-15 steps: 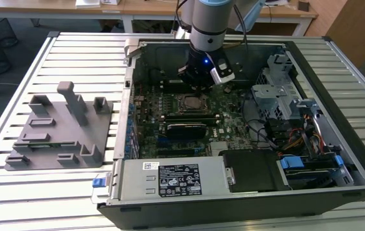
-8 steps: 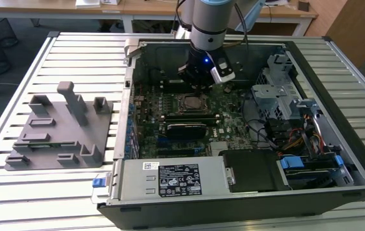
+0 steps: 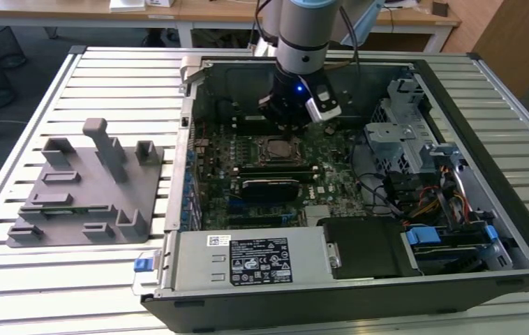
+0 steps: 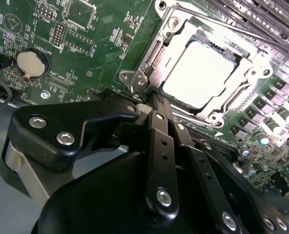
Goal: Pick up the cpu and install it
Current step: 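Install the first cpu locking lever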
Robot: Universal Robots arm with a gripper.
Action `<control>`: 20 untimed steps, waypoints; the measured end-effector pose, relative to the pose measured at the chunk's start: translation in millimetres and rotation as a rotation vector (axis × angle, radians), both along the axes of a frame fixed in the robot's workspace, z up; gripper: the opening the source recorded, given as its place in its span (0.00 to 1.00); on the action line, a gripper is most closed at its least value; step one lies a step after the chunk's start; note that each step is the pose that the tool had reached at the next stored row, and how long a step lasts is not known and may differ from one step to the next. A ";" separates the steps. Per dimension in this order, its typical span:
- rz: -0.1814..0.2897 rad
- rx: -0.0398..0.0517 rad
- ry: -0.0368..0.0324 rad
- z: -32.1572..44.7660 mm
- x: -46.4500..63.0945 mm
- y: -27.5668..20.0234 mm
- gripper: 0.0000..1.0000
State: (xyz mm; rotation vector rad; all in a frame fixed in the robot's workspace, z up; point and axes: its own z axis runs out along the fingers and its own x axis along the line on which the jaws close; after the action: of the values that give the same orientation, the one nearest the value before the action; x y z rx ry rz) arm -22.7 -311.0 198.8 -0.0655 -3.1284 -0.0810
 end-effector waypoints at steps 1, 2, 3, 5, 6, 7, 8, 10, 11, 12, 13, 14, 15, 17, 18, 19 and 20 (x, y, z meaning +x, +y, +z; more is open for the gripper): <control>0.000 -0.0027 0.0005 -0.3 0.1 -0.1 0.11; 0.000 -0.0046 0.0009 -0.7 0.2 -0.1 0.11; 0.000 -0.0059 0.0014 -1.1 0.4 -0.2 0.11; 0.000 -0.0084 0.0022 -2.4 0.8 -0.2 0.11; 0.000 -0.0092 0.0026 -3.1 1.0 -0.2 0.11; 0.000 -0.0093 0.0030 -3.8 1.2 -0.2 0.11; 0.000 -0.0097 0.0036 -4.4 1.5 -0.2 0.11; 0.000 -0.0107 0.0048 -4.5 1.6 -0.1 0.11; 0.000 -0.0069 0.0052 -4.3 1.6 -0.2 0.11; 0.000 -0.0001 0.0056 -3.4 1.1 -1.2 0.11; 0.000 0.0103 0.0061 -3.4 0.8 -1.7 0.11; 0.000 0.0223 0.0063 -3.4 0.8 -1.5 0.11; 0.000 0.0372 0.0054 -4.2 1.1 -0.8 0.11; 0.000 0.0600 0.0035 -5.4 1.8 0.3 0.11; 0.000 0.0696 0.0036 -5.2 1.8 0.2 0.11; 0.000 0.0763 0.0041 -4.9 1.6 -0.2 0.11; 0.000 0.0797 0.0040 -4.4 1.6 0.0 0.11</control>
State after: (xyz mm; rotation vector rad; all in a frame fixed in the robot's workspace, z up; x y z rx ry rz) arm -21.1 -311.1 194.3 -0.0645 -3.1171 -0.2050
